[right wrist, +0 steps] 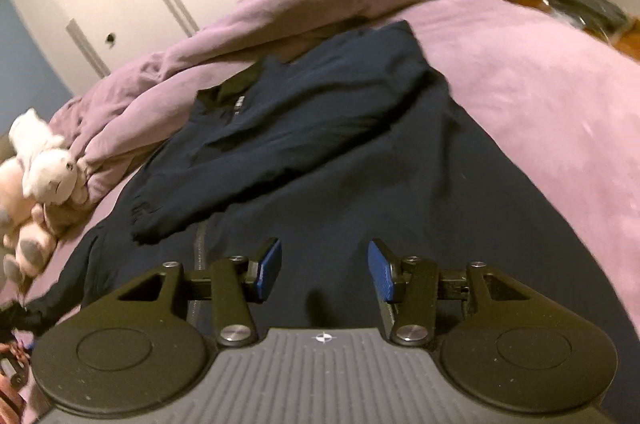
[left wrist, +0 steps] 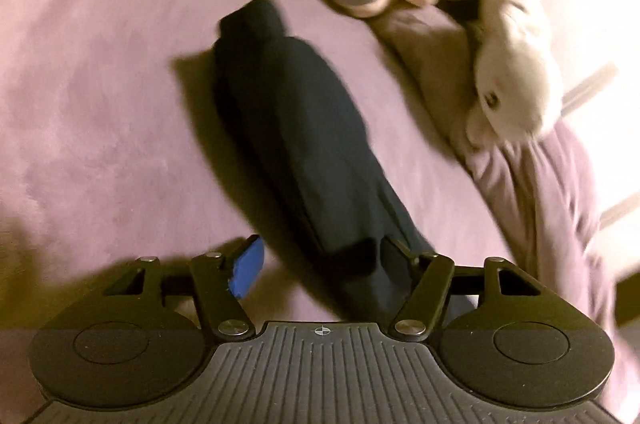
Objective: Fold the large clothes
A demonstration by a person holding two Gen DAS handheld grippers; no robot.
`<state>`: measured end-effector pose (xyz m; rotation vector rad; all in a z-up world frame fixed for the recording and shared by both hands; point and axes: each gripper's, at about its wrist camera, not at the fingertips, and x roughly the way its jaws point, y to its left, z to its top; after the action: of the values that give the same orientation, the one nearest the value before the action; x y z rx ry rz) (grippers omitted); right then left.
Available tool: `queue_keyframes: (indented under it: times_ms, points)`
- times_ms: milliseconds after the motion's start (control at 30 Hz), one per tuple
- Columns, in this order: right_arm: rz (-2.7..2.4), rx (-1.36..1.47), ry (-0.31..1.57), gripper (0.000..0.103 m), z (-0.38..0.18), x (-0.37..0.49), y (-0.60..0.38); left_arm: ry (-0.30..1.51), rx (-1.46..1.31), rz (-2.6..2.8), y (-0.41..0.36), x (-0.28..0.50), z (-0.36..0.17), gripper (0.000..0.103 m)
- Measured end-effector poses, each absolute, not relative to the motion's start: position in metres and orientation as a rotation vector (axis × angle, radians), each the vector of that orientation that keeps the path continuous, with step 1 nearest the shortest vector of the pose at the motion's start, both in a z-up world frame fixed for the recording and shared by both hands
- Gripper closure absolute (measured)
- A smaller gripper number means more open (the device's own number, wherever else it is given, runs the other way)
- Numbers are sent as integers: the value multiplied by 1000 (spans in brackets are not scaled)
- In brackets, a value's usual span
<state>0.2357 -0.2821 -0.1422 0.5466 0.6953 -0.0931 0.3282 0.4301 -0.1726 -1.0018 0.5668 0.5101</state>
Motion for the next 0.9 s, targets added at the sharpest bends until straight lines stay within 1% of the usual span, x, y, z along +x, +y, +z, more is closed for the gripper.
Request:
queue_keyframes:
  times_ms: [67,100,133,233,367,467,567,667,733,800,833,867,900]
  points:
    - [-116,594,702,55,-147,233,-288,560,-1067,497,441,332,-183,61]
    - [-128,604,709,55,-149,234,-289,563,-1098,483,446,336,-188,67]
    - [-139,603,713,55,-149,234,-289,557,-1129,473,448,337,-192,79]
    - [-152,560,719,55,-149,239,-286,510,-1173,449,453,331,-195,90]
    - [-131,540,709,55,-148,243,-284,501,-994,412,441,327,-166,93]
    - [-107,553,701,55,-148,242,-286,465,-821,355,415,327,-123,93]
    - [-82,555,684,55,-146,240,-287,407,-704,193,368,336,-66,93]
    - [-74,583,660,55,-143,236,-294,348,-544,-40,283,349,-7,93]
    - [-73,612,652,55,-142,234,-299,323,-487,-229,219,355,20,93]
    - [-69,628,637,55,-139,229,-304,341,-432,-391,157,362,33,85]
    - [-69,629,631,55,-138,227,-307,350,-404,-437,130,363,35,70]
    - [-68,632,628,55,-136,225,-310,372,-368,-473,102,364,32,51]
    - [-68,635,626,55,-135,224,-313,398,-328,-482,81,365,27,46]
